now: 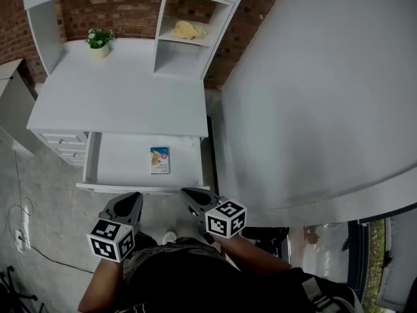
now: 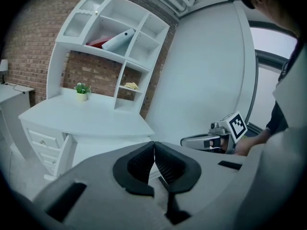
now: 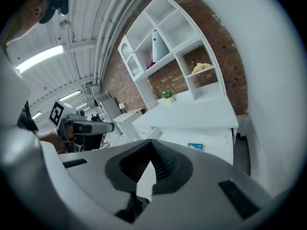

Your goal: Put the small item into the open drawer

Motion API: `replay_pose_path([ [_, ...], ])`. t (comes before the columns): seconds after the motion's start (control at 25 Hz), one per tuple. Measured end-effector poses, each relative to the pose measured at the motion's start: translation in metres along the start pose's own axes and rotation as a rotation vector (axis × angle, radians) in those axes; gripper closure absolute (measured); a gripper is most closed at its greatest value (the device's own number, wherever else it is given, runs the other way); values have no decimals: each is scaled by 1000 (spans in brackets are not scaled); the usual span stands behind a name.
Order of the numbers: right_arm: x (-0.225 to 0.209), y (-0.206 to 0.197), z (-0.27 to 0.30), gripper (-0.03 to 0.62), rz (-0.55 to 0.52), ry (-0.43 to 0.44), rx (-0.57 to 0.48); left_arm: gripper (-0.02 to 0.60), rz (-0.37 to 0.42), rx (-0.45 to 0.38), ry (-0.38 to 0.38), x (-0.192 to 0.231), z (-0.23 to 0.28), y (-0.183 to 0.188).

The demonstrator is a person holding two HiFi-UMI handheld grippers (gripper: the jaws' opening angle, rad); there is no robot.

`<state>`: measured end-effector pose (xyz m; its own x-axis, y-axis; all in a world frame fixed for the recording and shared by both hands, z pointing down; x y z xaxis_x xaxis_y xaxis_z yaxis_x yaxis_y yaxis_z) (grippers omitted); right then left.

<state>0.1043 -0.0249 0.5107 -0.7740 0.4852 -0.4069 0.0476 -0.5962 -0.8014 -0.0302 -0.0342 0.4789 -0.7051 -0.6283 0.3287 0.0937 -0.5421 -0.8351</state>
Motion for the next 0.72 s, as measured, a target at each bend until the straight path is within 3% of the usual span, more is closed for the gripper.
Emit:
replay_pose_path([
  [0.2, 9, -2, -8, 591, -24, -3, -7, 563, 12, -7, 17, -1, -10, 0],
  [0.72, 41, 10, 3, 591, -34, -90, -41, 563, 88, 41, -71, 17, -26, 10],
])
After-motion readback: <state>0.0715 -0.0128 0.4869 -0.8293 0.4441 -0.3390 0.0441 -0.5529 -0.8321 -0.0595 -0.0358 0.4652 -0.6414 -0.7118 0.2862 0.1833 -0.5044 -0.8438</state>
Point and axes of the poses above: the fingertips, and each gripper's own axes: z forward along the fingers, x to its left, y out of its top, the point moved 1 cm from there along -z, backward along the fingers, and after that the axes turned 2 degrees about x, right-handed, at the moved point
